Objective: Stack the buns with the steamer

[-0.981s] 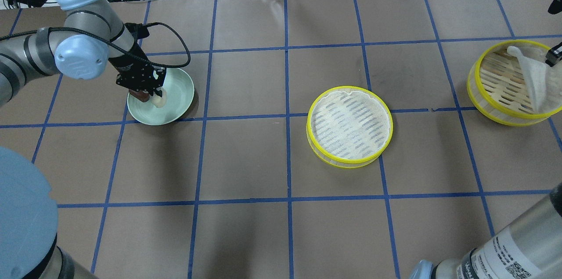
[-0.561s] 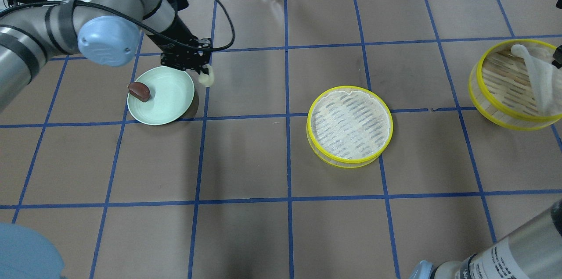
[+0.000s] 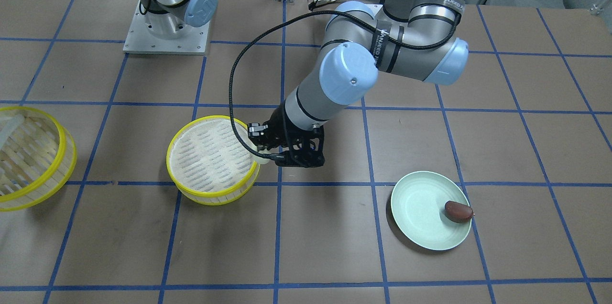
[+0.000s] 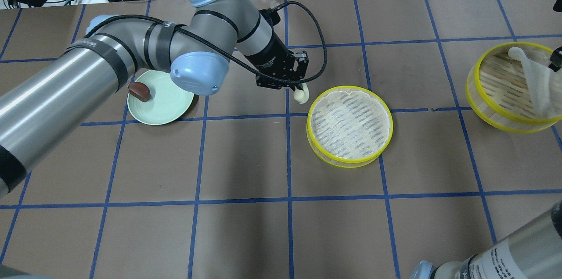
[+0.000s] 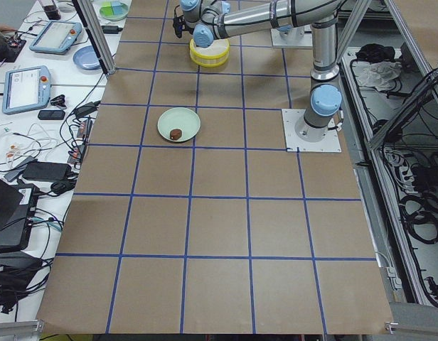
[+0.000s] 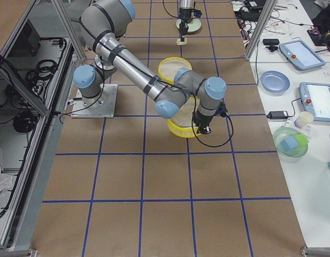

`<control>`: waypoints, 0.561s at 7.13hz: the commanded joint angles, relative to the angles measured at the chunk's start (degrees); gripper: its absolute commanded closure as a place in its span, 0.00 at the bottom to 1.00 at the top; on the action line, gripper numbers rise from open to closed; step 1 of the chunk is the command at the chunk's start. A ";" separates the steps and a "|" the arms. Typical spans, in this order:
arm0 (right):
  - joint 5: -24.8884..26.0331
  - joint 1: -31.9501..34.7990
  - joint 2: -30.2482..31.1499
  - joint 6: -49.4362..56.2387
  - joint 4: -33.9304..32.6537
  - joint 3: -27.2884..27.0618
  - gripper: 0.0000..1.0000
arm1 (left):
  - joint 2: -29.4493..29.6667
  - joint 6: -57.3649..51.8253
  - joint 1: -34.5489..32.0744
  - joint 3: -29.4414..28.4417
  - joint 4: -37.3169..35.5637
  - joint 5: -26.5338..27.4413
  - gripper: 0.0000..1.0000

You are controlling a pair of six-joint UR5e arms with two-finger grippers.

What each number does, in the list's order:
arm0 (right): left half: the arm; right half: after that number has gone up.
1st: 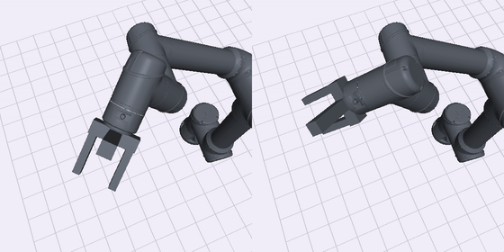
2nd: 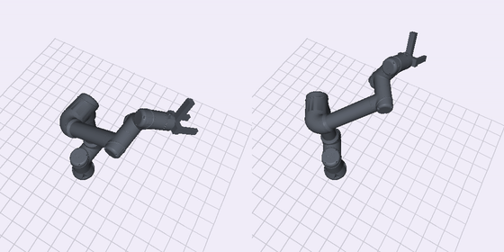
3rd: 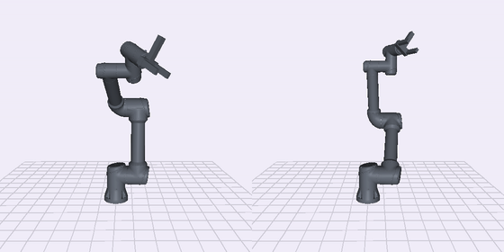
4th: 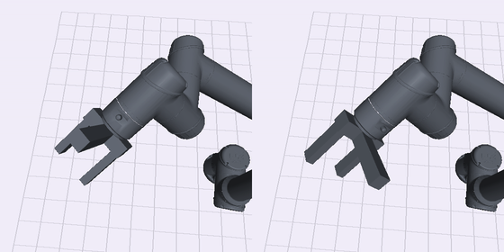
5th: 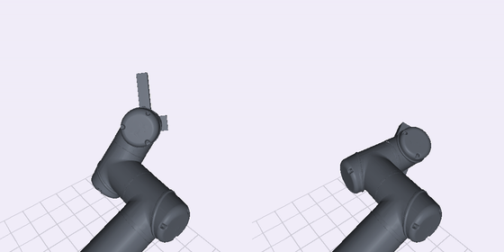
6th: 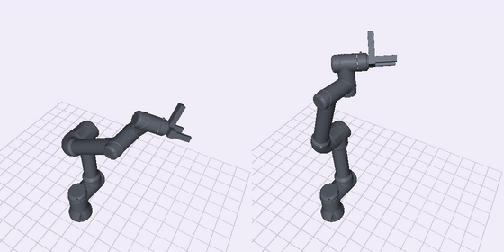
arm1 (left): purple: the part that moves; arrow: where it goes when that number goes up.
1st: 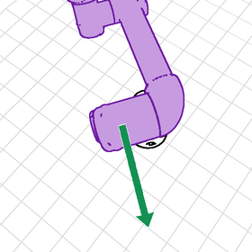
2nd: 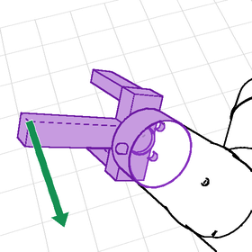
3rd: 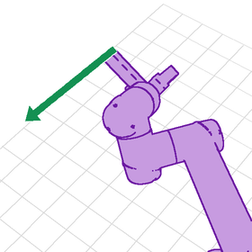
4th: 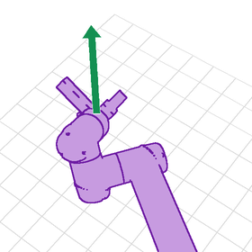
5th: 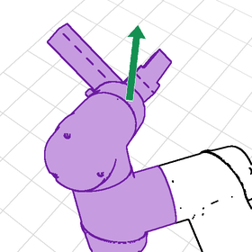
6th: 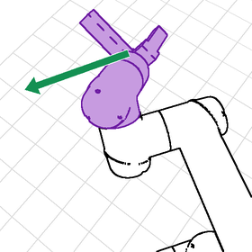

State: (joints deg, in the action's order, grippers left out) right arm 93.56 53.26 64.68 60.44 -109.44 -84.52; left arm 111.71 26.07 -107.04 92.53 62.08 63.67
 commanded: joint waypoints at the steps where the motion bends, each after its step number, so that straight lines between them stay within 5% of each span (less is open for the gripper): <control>1: 0.05 0.09 0.09 -0.59 0.54 -1.08 1.00 | 3.15 1.09 -5.00 2.81 -6.67 -0.31 1.00; 2: -0.22 0.26 1.83 -3.11 1.16 -1.95 1.00 | 3.95 1.17 -5.10 4.75 -7.40 0.05 0.91; 3: -0.57 1.31 5.24 -6.53 1.25 -6.14 1.00 | 3.96 1.96 -5.10 5.12 -7.41 0.14 0.63; 4: -0.74 2.80 9.80 -10.13 1.25 -11.31 1.00 | 3.96 7.53 -5.10 5.03 -7.50 -0.12 0.10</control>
State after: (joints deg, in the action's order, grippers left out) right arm 93.09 54.55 69.63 54.52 -108.31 -90.35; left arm 115.50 29.13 -112.04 97.19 54.90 63.67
